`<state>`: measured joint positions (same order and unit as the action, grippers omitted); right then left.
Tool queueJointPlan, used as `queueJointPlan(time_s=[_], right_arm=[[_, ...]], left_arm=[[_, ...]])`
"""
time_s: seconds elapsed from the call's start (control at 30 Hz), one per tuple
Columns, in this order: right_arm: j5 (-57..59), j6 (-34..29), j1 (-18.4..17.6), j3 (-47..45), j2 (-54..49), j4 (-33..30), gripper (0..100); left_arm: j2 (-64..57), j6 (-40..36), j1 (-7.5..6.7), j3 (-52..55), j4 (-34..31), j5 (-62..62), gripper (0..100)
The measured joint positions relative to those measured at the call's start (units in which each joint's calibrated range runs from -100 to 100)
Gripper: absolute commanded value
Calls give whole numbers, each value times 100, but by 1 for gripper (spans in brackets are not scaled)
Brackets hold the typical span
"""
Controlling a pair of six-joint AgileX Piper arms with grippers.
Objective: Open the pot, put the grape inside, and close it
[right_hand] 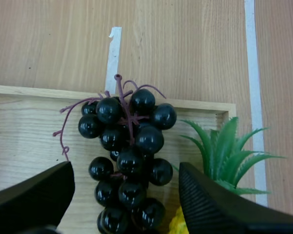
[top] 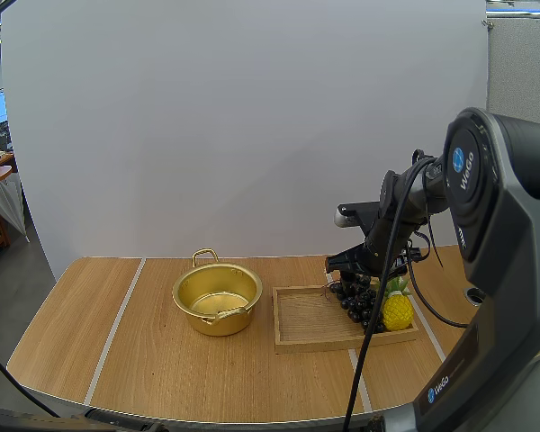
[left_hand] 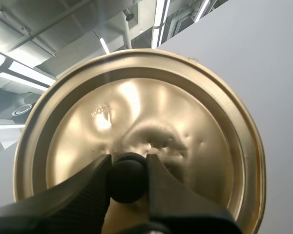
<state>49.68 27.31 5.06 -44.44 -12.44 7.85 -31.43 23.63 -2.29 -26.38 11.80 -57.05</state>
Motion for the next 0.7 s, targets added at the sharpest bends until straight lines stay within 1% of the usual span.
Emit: queueJointPlan(time_s=[0.33,0.43,0.7], right_arm=[[-181,9,0,27,63,11,100],[-222,18,0,219,353,33,100],[-515,142,0,235,807,158,100]], left_arm=[[0,0,0,0,0,0,0],[0,0,0,0,0,0,0],[0,0,0,0,0,0,0]])
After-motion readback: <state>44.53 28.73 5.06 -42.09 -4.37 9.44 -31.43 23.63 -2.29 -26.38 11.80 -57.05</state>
